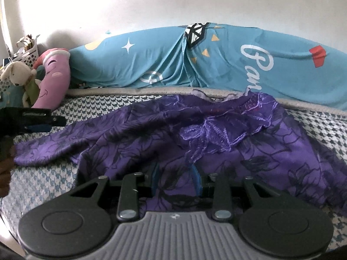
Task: Fold clothes
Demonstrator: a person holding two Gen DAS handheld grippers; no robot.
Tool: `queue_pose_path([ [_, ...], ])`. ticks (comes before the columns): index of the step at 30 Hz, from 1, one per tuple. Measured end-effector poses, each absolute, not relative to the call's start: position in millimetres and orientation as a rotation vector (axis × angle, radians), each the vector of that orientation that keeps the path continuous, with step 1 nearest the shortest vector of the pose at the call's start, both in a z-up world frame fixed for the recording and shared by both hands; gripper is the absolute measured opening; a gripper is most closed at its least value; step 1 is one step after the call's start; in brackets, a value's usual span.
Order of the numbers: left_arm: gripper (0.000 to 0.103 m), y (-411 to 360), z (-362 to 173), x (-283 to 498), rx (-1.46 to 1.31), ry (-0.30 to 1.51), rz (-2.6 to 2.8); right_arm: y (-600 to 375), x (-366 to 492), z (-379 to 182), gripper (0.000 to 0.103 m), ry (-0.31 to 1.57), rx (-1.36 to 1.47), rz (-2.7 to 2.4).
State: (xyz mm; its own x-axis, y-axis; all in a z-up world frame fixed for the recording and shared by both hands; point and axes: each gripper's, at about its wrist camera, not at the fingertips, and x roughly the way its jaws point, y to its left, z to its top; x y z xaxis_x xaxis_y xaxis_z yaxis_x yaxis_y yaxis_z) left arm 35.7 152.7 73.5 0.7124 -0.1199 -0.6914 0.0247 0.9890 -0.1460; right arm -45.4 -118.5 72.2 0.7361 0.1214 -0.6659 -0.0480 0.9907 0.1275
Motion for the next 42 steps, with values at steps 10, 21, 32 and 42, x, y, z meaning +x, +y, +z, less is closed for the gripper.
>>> queue_pose_path([
  [10, 0.062, 139, 88, 1, -0.077, 0.762, -0.093, -117, -46, 80, 0.033, 0.696, 0.101, 0.095],
  [21, 0.069, 104, 159, -51, -0.091, 0.698, -0.150, -137, -57, 93, 0.033, 0.586, 0.102, 0.008],
  [32, 0.072, 63, 248, -95, -0.119, 0.586, -0.248, -179, -93, 114, 0.033, 0.466, 0.190, 0.017],
  [42, 0.076, 18, 290, -102, -0.125, 0.544, -0.341, -235, -121, 125, 0.033, 0.439, 0.229, -0.037],
])
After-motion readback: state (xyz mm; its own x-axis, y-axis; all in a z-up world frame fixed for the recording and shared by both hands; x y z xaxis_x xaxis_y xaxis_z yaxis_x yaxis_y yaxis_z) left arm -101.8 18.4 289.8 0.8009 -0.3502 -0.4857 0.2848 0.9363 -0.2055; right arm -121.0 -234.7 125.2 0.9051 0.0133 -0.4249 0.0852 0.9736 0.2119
